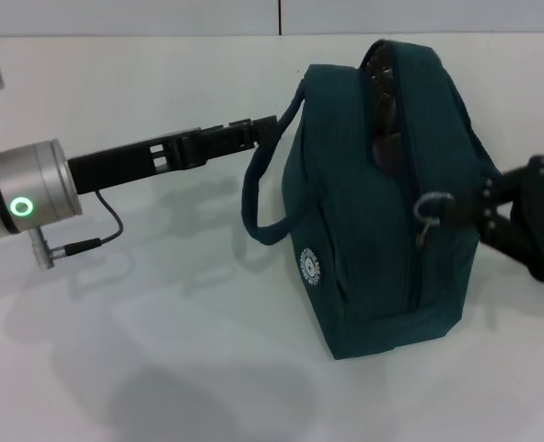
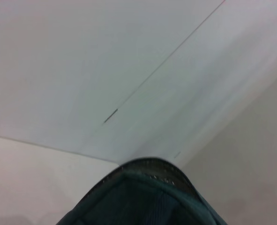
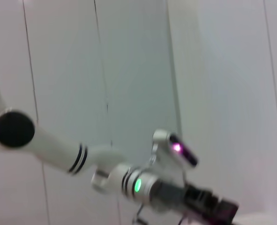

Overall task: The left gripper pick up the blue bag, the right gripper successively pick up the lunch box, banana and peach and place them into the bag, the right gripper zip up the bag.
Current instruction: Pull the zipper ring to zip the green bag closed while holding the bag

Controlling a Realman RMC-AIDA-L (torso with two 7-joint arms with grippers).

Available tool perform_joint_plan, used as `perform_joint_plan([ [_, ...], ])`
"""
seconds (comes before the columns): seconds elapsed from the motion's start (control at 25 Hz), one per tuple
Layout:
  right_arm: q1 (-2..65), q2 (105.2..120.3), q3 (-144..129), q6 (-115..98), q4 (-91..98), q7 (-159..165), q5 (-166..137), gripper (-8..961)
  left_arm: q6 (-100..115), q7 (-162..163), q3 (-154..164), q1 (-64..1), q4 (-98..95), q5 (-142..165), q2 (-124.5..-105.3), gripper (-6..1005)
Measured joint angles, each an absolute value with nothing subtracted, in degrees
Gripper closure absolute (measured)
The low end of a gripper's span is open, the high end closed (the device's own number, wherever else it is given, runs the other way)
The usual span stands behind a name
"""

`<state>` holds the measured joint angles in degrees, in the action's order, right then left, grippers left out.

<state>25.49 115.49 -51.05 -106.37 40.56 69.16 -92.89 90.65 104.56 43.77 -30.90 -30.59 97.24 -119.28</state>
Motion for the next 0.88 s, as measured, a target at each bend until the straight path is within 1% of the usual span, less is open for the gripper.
perform_joint_plan([
  [0.36,28.72,115.69,-51.06,-105.38,40.13,70.03,-88.04,946,90.73,102.48,43.77,-28.42,-30.74,94.27,-118.96,105],
  [0.56,30.73,115.74,-51.91,-101.69,39.7,70.06,-85.32,946,90.91,102.46,43.77,-27.43,-30.76,94.39,-118.44,105],
  [0.64,32.35,115.72,-53.46,-100.71,38.93,70.05,-85.31,946,91.56,102.45,43.77,-26.82,-30.76,94.38,-118.04,105],
  [0.72,34.09,115.71,-55.59,-99.43,38.14,70.06,-85.31,946,92.78,102.48,43.77,-25.76,-30.8,94.28,-117.13,106],
  [0.88,36.5,116.02,-60.36,-97.02,37.5,69.82,-84.39,946,93.98,102.91,43.77,-24.67,-30.89,94.26,-115.97,107],
])
